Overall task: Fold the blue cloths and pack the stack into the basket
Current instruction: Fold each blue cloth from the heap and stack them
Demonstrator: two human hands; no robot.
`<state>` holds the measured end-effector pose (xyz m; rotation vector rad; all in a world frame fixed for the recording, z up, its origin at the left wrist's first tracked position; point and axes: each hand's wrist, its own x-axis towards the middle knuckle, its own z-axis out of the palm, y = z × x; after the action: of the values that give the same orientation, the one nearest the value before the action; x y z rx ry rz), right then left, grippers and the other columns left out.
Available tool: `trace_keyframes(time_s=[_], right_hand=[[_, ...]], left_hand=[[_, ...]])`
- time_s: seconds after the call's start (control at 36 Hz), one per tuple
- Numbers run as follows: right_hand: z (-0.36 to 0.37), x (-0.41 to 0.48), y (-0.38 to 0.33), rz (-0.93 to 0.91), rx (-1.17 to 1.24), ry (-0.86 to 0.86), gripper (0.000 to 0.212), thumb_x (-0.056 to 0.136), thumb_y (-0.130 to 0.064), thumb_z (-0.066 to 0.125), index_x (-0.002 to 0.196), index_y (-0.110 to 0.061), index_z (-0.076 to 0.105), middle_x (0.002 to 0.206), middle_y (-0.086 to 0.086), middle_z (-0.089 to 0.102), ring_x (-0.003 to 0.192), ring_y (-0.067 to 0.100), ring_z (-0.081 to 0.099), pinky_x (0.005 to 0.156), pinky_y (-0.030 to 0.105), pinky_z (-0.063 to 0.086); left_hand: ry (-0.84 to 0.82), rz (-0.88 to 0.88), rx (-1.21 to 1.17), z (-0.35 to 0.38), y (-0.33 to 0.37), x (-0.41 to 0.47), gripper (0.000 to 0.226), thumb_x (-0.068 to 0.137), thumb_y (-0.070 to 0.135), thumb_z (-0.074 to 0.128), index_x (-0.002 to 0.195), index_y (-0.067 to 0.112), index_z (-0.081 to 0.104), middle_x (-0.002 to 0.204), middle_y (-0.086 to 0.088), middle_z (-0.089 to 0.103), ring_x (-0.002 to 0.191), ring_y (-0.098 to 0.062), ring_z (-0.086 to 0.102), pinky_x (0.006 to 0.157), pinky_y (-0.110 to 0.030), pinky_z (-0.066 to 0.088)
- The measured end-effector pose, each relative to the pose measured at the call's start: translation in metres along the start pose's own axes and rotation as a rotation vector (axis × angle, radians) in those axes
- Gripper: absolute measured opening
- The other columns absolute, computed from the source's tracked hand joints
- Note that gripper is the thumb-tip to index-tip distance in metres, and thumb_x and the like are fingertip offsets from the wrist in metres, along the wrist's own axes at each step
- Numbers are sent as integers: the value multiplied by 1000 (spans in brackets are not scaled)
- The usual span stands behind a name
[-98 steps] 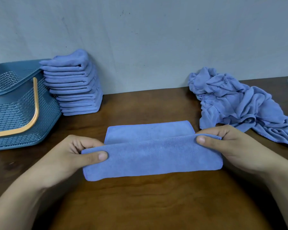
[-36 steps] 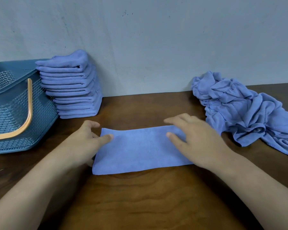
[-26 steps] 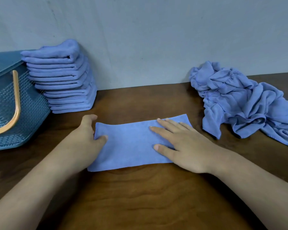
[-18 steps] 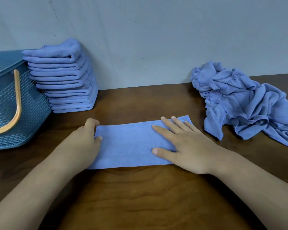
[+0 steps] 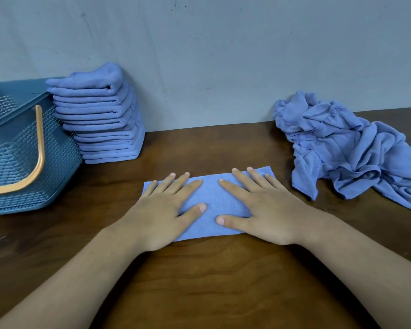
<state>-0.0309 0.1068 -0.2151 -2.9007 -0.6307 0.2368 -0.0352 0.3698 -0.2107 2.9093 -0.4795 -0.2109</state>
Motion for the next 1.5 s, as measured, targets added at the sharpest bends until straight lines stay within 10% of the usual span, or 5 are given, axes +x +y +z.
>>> trace_keyframes(time_s=[0.56, 0.75, 0.92, 1.19, 1.5], right_hand=[[-9, 4, 37, 67, 115, -15, 94, 79, -102, 22, 160, -61, -3, 173, -25, -12, 159, 4, -18, 131, 43, -4], [-10, 5, 36, 54, 79, 25, 75, 96, -82, 22, 164, -53, 10, 173, -21, 6, 161, 9, 1, 131, 41, 8], [-19, 10, 46, 87, 106, 229, 41, 103, -31, 49, 142, -41, 55, 129, -20, 54, 119, 9, 46, 96, 34, 47], [-29, 6, 45, 169, 59, 162, 19, 86, -49, 62, 86, -31, 57, 87, -13, 60, 95, 4, 46, 82, 33, 44], [-37, 4, 51, 232, 846, 278, 29, 89, -29, 82, 109, -39, 64, 90, -1, 73, 80, 13, 68, 72, 32, 51]], left_hand=[[325, 53, 53, -14, 15, -3, 61, 109, 59, 11, 166, 40, 25, 173, 23, 16, 160, 0, 2, 132, -41, 8], [12, 157, 43, 16, 34, 3, 69, 104, 73, 16, 166, 48, -3, 174, 23, -13, 157, 1, -22, 131, -45, -5], [-84, 170, 47, 10, 33, -4, 67, 104, 73, 14, 162, 53, -14, 169, 24, -28, 152, 2, -33, 130, -43, -14], [-107, 167, 68, 11, 44, -22, 71, 103, 74, 16, 161, 52, -18, 167, 24, -33, 149, 2, -39, 130, -43, -14], [48, 104, -10, 14, 46, -20, 73, 98, 80, 26, 164, 54, 7, 173, 28, -8, 157, 5, -18, 131, -38, -5]])
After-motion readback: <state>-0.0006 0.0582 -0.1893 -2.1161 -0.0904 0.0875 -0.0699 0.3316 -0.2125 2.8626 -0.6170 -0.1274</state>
